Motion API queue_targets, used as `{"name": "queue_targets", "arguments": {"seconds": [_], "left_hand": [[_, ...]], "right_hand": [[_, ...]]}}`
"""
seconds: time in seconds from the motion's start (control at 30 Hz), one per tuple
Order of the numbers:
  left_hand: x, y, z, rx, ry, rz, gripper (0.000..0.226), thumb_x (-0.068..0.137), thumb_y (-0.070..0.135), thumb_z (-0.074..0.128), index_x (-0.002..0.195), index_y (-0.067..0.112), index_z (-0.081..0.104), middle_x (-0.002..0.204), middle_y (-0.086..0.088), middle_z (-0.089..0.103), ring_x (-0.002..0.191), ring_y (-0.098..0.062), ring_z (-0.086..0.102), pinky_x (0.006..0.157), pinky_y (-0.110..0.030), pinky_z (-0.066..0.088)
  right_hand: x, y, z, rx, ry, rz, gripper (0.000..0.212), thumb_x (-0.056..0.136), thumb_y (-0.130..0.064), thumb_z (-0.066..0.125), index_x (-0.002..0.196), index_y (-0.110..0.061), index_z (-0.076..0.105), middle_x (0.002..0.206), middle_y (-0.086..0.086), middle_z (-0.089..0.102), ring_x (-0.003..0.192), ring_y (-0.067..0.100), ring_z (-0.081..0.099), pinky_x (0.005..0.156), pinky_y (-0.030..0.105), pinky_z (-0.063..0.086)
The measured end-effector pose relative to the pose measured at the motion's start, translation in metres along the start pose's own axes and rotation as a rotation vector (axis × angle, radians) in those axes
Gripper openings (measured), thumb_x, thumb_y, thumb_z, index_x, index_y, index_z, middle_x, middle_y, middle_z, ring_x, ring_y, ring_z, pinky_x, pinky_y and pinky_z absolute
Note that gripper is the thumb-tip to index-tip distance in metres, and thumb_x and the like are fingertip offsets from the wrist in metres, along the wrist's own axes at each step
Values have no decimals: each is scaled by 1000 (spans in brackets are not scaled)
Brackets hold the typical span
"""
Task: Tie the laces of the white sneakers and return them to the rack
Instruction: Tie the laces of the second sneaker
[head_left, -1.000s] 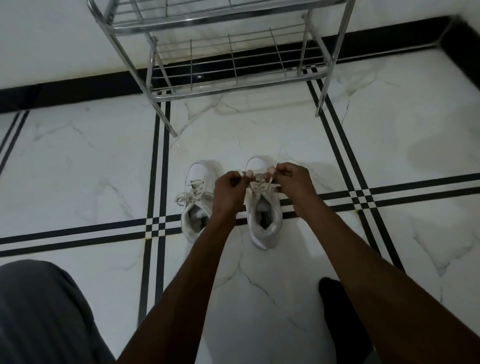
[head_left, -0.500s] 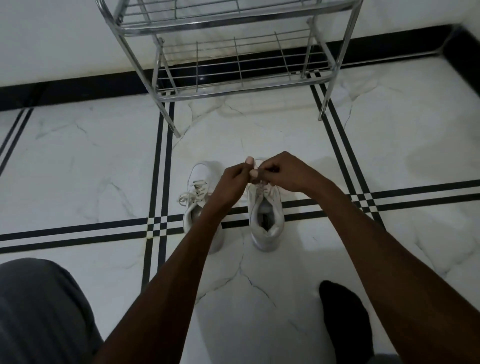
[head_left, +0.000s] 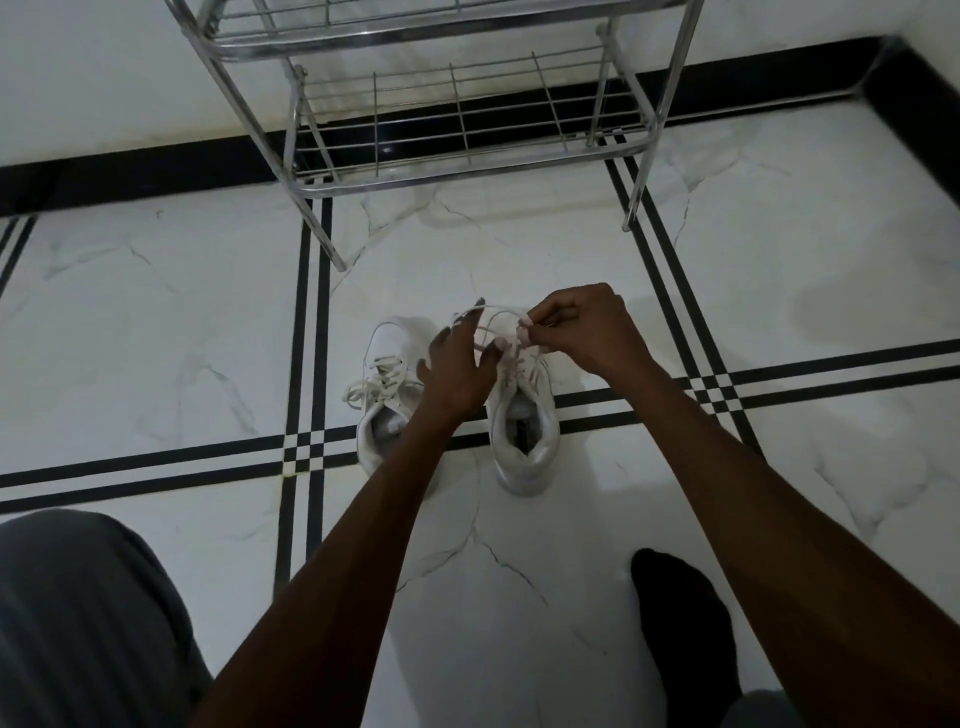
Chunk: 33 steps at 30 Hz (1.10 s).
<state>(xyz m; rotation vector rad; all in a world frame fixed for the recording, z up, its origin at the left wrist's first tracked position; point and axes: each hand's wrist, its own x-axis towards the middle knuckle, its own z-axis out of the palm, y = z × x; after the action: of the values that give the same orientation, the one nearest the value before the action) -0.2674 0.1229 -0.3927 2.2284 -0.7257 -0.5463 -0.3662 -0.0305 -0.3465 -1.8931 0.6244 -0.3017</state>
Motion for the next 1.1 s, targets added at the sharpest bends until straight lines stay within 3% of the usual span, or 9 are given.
{"name": "queue_targets", "arguments": {"seconds": [0.1,0.17,0.33,0.47,0.6,0.73,0.9,1.0,1.1], "left_hand": [[-1,-7,-11,102,141,11,21,98,45,59,108,31,71,113,3,67,121,-32,55,103,-58,40],[-5,-8,-23,44,215,13,21,96,48,57,92,32,71,105,5,65,113,-31,56,98,-49,42],[-18,-19,-50,198,381,-203,15,92,29,67,102,20,75,128,-9,54,130,-35,39,109,-55,28],[-29,-42,-50,470,469,-382,19,88,25,65,95,12,76,121,-14,49,122,-42,39,102,-55,29],[-34,-35,-35,478,517,-321,25,86,26,71,111,20,73,144,-12,40,137,-39,31,107,-55,26],[-30,-16,-21,477,453,-37,37,91,22,68,127,28,63,158,-6,35,147,-35,22,112,-59,24],[-26,2,9,613,64,137,35,90,8,62,116,28,72,130,5,67,134,-27,40,95,-45,17],[-28,3,15,688,77,121,32,83,1,59,98,25,73,97,2,74,122,-27,49,95,-47,17],[-26,3,12,744,63,162,24,82,4,63,93,23,74,86,2,74,119,-27,50,103,-53,19]], "right_hand": [[-2,2,0,167,-16,116,18,76,-14,84,89,-3,77,83,14,78,79,27,77,74,37,63],[-2,3,-1,246,-15,194,21,82,-18,80,92,0,76,88,16,78,85,26,77,74,34,62],[7,40,-4,245,104,620,23,82,-16,78,93,3,73,96,14,77,87,19,74,65,28,57],[-3,76,0,20,180,778,39,69,-31,81,89,1,74,86,12,78,65,17,70,51,27,48],[-13,70,1,-106,189,675,46,77,-39,79,92,4,74,86,13,77,68,21,68,69,32,58],[-16,56,-6,-184,135,270,43,77,-30,83,109,-5,67,100,10,68,90,21,65,76,28,50],[-17,55,6,-346,-162,44,13,85,-13,74,98,-15,77,108,3,74,103,18,66,84,25,49],[-18,58,14,-321,-137,82,4,86,-13,72,88,-15,74,95,3,75,88,18,70,75,35,60],[-16,58,14,-380,-139,71,4,86,-11,71,84,-14,70,88,3,73,81,17,69,75,37,60]]}}
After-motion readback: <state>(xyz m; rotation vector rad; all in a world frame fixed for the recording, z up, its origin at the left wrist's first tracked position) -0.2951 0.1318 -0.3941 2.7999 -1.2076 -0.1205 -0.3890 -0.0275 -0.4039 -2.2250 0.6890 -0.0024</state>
